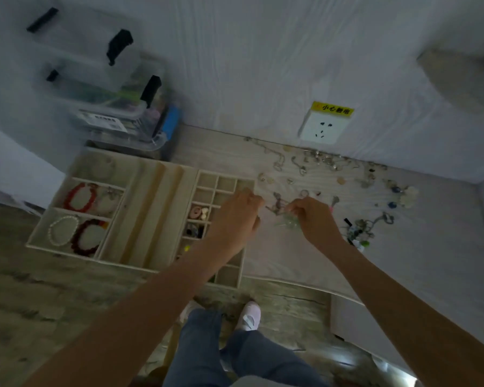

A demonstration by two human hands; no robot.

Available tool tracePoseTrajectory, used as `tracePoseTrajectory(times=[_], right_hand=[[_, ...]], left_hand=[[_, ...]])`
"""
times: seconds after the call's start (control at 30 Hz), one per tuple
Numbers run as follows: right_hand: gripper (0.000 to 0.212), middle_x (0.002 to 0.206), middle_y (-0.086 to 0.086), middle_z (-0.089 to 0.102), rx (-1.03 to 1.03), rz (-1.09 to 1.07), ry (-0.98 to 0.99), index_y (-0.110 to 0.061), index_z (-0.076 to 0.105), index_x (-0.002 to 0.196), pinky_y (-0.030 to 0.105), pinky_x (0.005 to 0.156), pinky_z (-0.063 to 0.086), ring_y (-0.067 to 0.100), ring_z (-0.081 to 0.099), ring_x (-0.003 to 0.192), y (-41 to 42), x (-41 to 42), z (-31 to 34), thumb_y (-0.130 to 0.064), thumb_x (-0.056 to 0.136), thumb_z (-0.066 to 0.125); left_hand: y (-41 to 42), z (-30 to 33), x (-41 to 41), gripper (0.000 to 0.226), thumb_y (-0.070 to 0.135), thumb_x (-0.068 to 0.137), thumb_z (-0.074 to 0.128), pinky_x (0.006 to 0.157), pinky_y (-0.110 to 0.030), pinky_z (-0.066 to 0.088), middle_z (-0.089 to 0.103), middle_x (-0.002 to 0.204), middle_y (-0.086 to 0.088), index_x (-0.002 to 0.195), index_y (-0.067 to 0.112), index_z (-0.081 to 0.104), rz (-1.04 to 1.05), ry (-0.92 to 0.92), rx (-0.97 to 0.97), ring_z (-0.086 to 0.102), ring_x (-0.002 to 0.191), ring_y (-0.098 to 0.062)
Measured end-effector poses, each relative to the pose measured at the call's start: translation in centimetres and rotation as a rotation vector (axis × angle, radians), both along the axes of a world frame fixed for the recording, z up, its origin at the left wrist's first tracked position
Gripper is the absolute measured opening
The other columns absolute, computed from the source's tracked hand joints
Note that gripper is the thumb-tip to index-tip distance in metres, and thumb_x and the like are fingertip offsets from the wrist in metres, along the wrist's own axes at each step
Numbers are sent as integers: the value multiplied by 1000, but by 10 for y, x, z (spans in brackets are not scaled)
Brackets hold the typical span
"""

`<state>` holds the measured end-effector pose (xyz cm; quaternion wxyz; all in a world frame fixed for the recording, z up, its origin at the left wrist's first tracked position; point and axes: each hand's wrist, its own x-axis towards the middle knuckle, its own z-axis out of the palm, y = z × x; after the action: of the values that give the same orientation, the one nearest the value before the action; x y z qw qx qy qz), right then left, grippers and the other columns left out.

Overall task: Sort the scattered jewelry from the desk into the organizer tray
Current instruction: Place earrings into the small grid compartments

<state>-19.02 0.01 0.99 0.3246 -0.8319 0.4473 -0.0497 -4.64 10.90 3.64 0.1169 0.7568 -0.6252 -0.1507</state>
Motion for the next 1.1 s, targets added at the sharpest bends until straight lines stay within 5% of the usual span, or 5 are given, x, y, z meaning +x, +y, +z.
tracePoseTrajectory(times=[0.23, 0.63, 0.83, 1.0, 1.1], right_hand=[[25, 108, 18, 57, 21, 119, 130, -8, 69, 107, 29, 85, 40, 30, 56, 100, -4, -23, -10, -2, 89, 53], [12, 91, 19, 62, 51, 159, 249, -11, 48, 81, 32, 67, 38, 28, 58, 85, -11, -14, -8, 0, 87, 49], [22, 72, 2, 59, 452, -277, -262, -12, 47, 74, 13, 51, 46, 9, 60, 62, -8, -23, 8, 2, 86, 59], [18, 75, 13, 65, 856, -478, -575, -4, 57, 98, 21, 57, 47, 15, 62, 60, -4, -20, 34, 9, 89, 48], [23, 73, 12, 63, 1008, -450, -630, -2, 62, 92, 22, 58, 48, 16, 60, 61, 3, -15, 45, 11, 89, 43]], left_hand=[[-37, -27, -45, 26, 18, 91, 52, 91, -37, 37, 47, 123, -9, 116, 10, 56, -39, -170, 127, 45, 115, -27], [-44, -43, -60, 25, 0, 92, 45, 85, -35, 38, 56, 112, -13, 117, 4, 48, -24, -218, 185, 54, 104, -29], [-42, -14, -37, 22, 13, 97, 45, 80, -28, 41, 54, 108, -13, 113, 3, 55, 107, 254, 23, 56, 94, -25], [-20, 13, -14, 10, 14, 92, 57, 66, -7, 43, 58, 87, 9, 99, 9, 61, 230, 606, -40, 56, 76, -3], [-5, 21, -1, 7, 14, 88, 62, 68, -10, 48, 66, 85, 7, 95, 14, 65, 285, 689, -52, 63, 75, -4]])
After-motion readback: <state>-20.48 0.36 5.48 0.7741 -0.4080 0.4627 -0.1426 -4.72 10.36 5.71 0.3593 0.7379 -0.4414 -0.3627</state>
